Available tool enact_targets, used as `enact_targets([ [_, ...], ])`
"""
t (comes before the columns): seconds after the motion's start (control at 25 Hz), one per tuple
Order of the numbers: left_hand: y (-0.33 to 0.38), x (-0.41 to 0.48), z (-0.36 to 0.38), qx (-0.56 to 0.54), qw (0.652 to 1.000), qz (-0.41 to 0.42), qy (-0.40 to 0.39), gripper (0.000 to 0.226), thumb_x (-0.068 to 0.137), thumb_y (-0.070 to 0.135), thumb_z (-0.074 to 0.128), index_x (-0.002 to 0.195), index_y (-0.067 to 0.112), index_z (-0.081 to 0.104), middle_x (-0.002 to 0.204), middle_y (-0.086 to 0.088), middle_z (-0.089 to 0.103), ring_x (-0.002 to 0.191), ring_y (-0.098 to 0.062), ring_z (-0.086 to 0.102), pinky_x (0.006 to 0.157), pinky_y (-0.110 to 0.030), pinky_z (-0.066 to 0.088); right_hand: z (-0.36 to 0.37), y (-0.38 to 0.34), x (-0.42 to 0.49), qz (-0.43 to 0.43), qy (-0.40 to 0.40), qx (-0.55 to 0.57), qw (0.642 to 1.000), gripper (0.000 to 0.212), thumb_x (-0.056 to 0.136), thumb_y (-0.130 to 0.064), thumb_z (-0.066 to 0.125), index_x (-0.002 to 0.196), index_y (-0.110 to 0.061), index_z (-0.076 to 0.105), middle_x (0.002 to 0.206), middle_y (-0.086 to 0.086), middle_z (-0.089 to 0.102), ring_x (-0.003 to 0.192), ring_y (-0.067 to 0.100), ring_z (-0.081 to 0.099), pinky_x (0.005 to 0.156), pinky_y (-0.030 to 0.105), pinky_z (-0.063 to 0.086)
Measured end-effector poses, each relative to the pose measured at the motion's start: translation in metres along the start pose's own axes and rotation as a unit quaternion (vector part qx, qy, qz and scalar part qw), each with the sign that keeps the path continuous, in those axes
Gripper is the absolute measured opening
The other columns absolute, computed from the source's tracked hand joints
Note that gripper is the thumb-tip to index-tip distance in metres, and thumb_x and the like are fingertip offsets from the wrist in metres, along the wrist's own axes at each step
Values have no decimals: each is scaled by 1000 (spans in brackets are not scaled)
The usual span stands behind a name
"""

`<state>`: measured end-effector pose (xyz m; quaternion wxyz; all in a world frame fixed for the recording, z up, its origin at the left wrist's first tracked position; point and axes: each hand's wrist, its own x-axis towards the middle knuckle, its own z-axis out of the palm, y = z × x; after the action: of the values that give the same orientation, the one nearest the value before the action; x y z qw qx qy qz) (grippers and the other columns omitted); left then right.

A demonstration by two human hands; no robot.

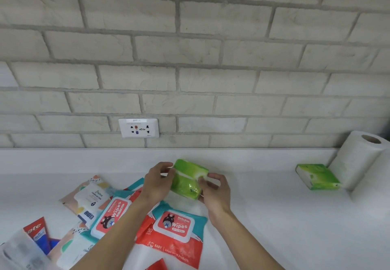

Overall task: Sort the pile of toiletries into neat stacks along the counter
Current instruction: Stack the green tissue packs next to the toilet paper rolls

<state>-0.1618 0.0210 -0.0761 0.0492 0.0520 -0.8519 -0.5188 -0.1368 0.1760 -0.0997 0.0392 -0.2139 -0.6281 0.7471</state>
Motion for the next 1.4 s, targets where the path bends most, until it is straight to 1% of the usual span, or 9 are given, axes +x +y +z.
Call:
enact_targets([
  [0.2, 11, -22, 5, -49, 999, -4, -17, 23, 95, 30, 55, 115, 21, 60, 106, 6, 61, 93, -12, 61, 77, -23, 51, -27, -19, -17, -14, -17, 38, 999, 25, 83, -10, 74, 103, -15, 58, 96, 14, 71, 82, 31, 72, 73, 49, 60],
  [0.28, 17, -32, 6, -77, 997, -9, -27, 20, 95, 31, 55, 112, 22, 61, 106, 7, 62, 91, -9, 61, 79, -29, 56, -38, -24, -26, -22, -24, 45, 998, 25, 84, -7, 72, 104, -12, 58, 96, 14, 72, 83, 32, 71, 72, 47, 61],
  [0.4, 30, -48, 9, -121, 991, -31, -43, 19, 94, 31, 58, 108, 20, 63, 100, 2, 67, 86, -12, 64, 67, -26, 56, -55, -29, -39, -24, -30, 46, 998, 24, 85, -7, 72, 103, -12, 58, 98, 16, 71, 82, 30, 71, 68, 41, 61],
  [0.6, 41, -66, 21, -156, 982, -49, -91, 24, 89, 28, 66, 112, 19, 63, 97, -9, 72, 84, -26, 69, 74, -37, 57, -88, -32, -57, -25, -39, 50, 998, 24, 86, -9, 71, 106, -13, 58, 100, 16, 72, 76, 25, 70, 58, 32, 58],
  [0.72, 50, -75, 35, -167, 980, -43, -95, 23, 88, 25, 67, 110, 19, 63, 95, -11, 72, 79, -24, 67, 72, -38, 56, -107, -35, -62, -25, -34, 57, 997, 27, 87, -14, 70, 110, -11, 56, 98, 16, 72, 75, 25, 70, 60, 33, 58],
  [0.84, 59, -77, 52, -179, 980, -33, -80, 24, 88, 23, 67, 110, 17, 62, 92, -11, 71, 72, -19, 66, 62, -30, 53, -125, -40, -64, -13, -42, 83, 996, 28, 90, -17, 67, 113, -10, 53, 100, 17, 70, 82, 30, 71, 64, 36, 60],
  [1.0, 74, -77, 85, -213, 974, -43, -62, 25, 86, 23, 69, 109, 13, 61, 90, -12, 71, 74, -24, 68, 72, -41, 58, -155, -48, -66, 8, -63, 103, 993, 29, 91, -16, 66, 116, -12, 52, 107, 16, 66, 81, 32, 70, 71, 41, 60],
  [1.16, 96, -75, 127, -236, 968, -47, -71, 27, 85, 28, 70, 107, 17, 59, 93, -9, 71, 82, -27, 71, 81, -49, 58, -190, -61, -54, -11, -38, 117, 992, 28, 90, -9, 64, 116, -10, 53, 101, 20, 66, 71, 28, 66, 66, 35, 61],
  [1.4, 122, -74, 185, -251, 959, -66, -117, 24, 89, 19, 64, 111, 14, 55, 97, -12, 69, 84, -32, 71, 74, -43, 60, -240, -73, -26, -36, 22, 152, 988, 28, 89, -3, 65, 113, -3, 53, 86, 19, 67, 67, 28, 62, 60, 26, 59],
])
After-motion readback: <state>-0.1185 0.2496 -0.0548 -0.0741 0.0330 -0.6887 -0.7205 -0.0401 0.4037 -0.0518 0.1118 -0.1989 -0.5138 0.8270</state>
